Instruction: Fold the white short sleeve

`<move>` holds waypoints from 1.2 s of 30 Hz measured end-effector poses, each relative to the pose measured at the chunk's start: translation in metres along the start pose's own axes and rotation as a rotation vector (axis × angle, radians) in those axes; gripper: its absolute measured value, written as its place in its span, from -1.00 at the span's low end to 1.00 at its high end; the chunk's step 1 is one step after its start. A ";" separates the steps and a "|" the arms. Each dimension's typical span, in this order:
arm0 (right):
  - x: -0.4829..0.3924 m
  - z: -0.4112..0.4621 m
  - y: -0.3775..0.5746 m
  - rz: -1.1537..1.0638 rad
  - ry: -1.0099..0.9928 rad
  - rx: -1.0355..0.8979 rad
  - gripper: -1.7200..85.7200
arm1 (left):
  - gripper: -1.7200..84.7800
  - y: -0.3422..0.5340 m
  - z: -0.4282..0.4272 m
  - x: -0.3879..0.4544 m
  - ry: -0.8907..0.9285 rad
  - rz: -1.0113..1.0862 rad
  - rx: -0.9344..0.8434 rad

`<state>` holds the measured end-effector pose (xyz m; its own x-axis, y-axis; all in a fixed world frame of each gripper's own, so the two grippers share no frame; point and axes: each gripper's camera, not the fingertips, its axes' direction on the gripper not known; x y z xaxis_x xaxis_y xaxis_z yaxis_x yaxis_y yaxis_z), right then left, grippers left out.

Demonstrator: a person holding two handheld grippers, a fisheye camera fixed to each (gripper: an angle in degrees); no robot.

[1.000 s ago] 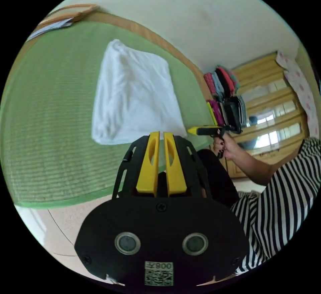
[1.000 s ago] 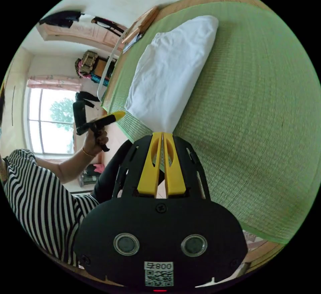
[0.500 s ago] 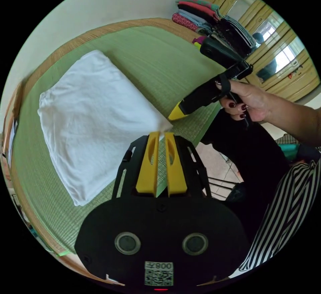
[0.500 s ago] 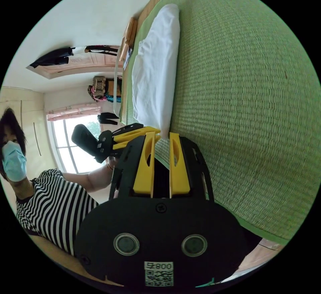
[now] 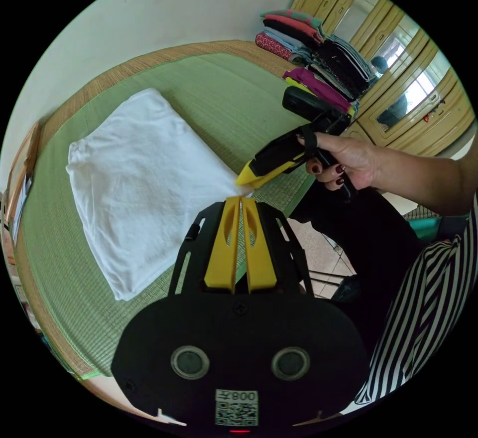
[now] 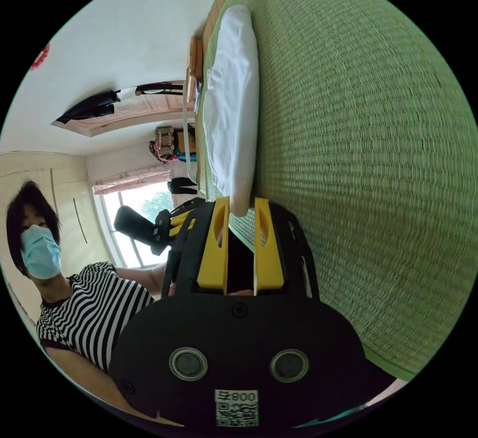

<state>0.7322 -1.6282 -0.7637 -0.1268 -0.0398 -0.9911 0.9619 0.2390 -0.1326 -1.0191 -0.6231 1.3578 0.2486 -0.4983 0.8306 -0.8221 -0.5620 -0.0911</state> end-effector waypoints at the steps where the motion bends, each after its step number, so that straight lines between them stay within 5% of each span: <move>1: 0.001 0.000 -0.003 0.002 -0.009 0.002 -0.78 | -0.96 0.003 0.000 -0.004 0.000 -0.002 0.002; 9: 0.001 0.014 -0.017 0.014 -0.041 -0.027 -0.86 | -0.95 0.032 0.002 -0.047 0.062 -0.084 0.041; 23: -0.035 0.009 -0.019 -0.027 -0.133 -0.020 -0.91 | -0.87 0.226 0.001 -0.230 0.638 -0.843 0.401; 36: -0.106 0.002 -0.024 -0.142 -0.085 -0.039 -0.91 | -0.73 0.307 0.025 -0.297 0.891 -1.193 0.648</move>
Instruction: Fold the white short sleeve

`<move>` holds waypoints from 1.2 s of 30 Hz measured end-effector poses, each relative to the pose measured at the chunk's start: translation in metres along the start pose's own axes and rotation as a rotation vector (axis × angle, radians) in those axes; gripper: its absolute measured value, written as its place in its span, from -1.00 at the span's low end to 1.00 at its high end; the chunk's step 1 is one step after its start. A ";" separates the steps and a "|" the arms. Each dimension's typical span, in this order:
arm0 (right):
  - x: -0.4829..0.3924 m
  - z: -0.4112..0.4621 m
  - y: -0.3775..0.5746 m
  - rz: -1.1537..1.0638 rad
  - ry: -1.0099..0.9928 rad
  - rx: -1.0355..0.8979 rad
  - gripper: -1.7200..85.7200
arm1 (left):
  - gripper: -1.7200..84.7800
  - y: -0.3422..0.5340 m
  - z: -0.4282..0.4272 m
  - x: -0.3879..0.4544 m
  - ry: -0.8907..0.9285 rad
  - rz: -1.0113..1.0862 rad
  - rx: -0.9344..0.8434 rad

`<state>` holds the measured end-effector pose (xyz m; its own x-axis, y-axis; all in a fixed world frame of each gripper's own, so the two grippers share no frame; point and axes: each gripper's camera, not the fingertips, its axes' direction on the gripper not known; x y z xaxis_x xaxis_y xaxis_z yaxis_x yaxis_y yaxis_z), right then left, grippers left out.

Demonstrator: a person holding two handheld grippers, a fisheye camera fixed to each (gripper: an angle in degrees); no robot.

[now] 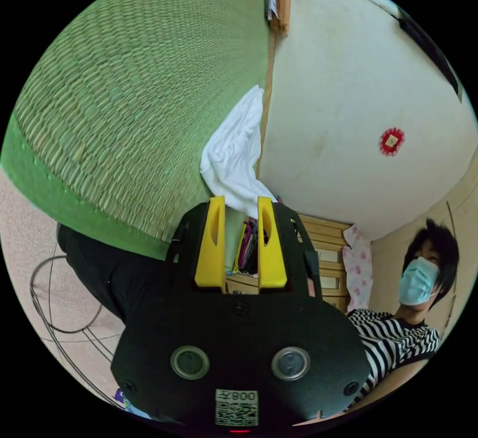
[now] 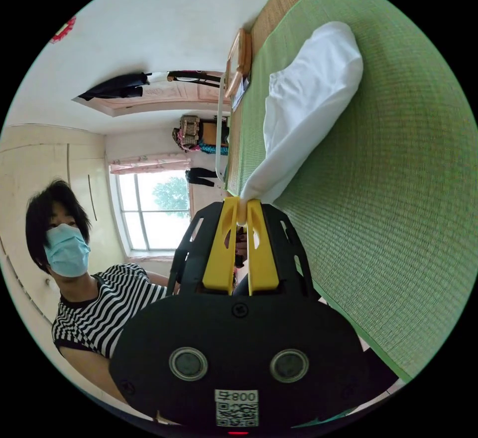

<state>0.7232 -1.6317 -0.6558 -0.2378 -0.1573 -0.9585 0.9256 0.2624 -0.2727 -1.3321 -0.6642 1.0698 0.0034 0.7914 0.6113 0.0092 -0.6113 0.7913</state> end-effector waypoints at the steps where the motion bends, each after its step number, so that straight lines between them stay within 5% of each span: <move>1: -0.005 -0.001 0.000 -0.006 -0.003 0.001 -0.91 | -0.73 -0.002 -0.002 -0.002 0.004 -0.011 0.006; 20: -0.042 -0.035 0.032 -0.030 -0.007 -0.006 -0.92 | -0.71 -0.010 -0.029 -0.020 0.161 -0.170 0.099; 36: -0.062 -0.121 0.100 -0.019 -0.010 0.011 -0.91 | -0.84 0.002 0.000 0.020 0.088 -0.151 0.133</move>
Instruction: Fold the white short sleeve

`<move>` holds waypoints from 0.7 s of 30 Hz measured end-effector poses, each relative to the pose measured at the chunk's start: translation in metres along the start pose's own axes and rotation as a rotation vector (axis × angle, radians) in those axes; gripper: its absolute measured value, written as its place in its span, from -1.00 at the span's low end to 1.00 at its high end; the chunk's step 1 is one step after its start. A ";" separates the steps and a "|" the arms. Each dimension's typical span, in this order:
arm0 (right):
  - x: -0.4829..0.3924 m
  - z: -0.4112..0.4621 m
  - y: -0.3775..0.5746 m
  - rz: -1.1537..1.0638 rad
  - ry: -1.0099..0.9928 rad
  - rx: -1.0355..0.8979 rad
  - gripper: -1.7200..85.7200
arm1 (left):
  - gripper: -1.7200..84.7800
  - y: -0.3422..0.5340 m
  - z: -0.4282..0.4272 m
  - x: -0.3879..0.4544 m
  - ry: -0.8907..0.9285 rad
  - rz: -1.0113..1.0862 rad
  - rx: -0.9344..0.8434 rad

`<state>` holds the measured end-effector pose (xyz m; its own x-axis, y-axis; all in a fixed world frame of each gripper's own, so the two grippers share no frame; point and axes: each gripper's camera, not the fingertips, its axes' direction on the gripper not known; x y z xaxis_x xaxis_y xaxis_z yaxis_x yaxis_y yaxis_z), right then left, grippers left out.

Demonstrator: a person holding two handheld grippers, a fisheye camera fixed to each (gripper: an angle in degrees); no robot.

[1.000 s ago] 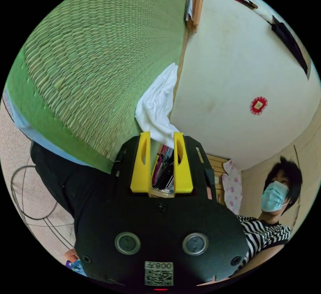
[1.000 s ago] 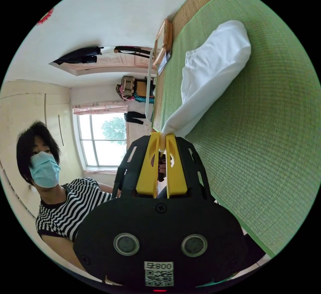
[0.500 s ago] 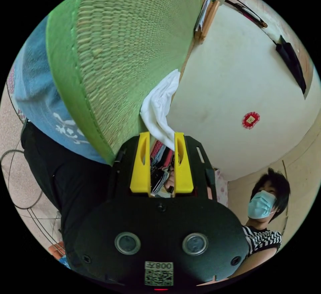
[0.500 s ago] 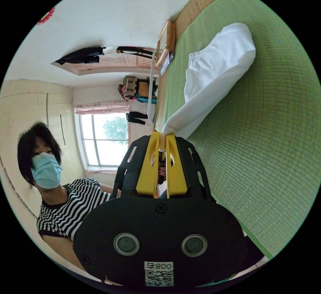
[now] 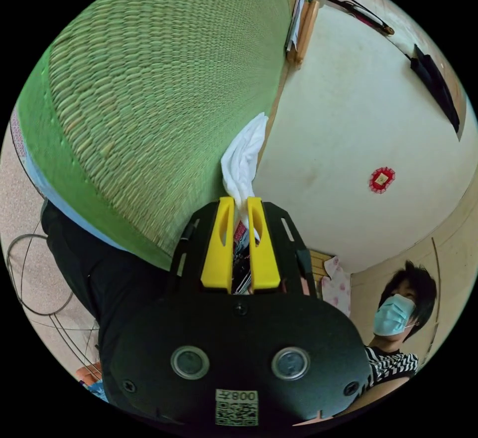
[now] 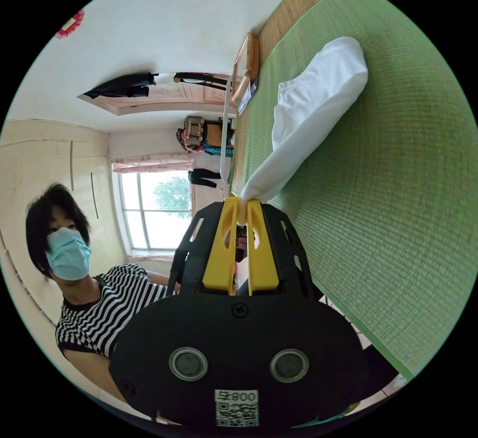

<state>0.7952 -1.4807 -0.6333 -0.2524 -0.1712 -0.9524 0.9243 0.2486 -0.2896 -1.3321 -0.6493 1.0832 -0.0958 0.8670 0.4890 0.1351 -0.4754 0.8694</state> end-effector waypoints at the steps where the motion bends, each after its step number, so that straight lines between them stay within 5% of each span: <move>1: 0.000 -0.009 0.007 0.007 0.000 0.005 -0.90 | -0.86 0.006 0.005 0.003 -0.005 0.000 -0.002; 21: -0.011 -0.218 0.197 0.060 -0.091 0.119 -0.91 | -0.91 0.162 0.142 0.124 -0.062 0.294 -0.243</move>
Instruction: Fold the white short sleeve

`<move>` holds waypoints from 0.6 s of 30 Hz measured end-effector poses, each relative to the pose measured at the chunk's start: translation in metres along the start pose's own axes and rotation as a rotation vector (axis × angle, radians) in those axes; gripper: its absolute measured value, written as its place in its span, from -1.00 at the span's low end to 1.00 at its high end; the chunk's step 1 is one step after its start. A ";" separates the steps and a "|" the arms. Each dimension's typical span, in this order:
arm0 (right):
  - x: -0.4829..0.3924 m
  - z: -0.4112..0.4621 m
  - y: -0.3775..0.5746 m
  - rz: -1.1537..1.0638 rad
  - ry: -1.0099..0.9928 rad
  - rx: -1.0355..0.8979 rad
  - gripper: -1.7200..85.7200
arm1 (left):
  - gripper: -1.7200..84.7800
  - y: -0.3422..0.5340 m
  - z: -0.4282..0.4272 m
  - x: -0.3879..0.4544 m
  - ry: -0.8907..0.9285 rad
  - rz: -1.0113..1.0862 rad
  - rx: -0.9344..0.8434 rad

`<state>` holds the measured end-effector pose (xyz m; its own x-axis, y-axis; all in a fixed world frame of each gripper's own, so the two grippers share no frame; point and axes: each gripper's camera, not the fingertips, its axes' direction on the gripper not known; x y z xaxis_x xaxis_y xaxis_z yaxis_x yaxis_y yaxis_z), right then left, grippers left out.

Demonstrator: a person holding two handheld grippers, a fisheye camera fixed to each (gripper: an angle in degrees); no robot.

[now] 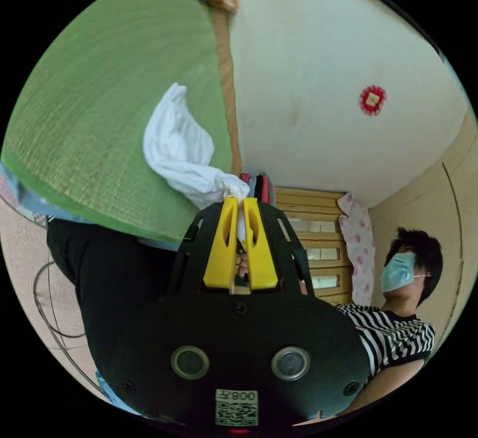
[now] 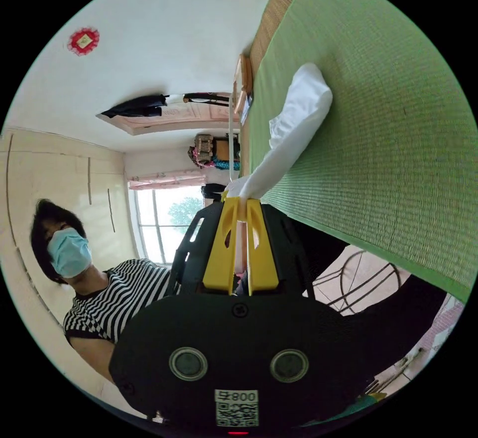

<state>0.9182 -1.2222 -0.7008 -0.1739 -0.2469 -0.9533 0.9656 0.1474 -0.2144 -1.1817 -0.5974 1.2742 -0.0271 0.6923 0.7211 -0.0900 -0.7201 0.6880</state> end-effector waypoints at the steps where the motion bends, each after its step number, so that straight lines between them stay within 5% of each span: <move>1: -0.007 -0.020 0.009 -0.019 -0.022 0.021 -0.91 | -0.91 0.000 0.018 0.017 0.013 0.040 -0.022; 18: -0.113 -0.410 0.027 -0.242 -0.008 0.381 -0.92 | -0.91 -0.029 0.434 0.240 0.061 0.428 -0.304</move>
<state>0.8846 -0.7975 -0.6857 -0.4036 -0.2386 -0.8833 0.8997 -0.2787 -0.3358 -0.7532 -0.4307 1.4630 -0.1819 0.3476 0.9198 -0.3427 -0.8992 0.2720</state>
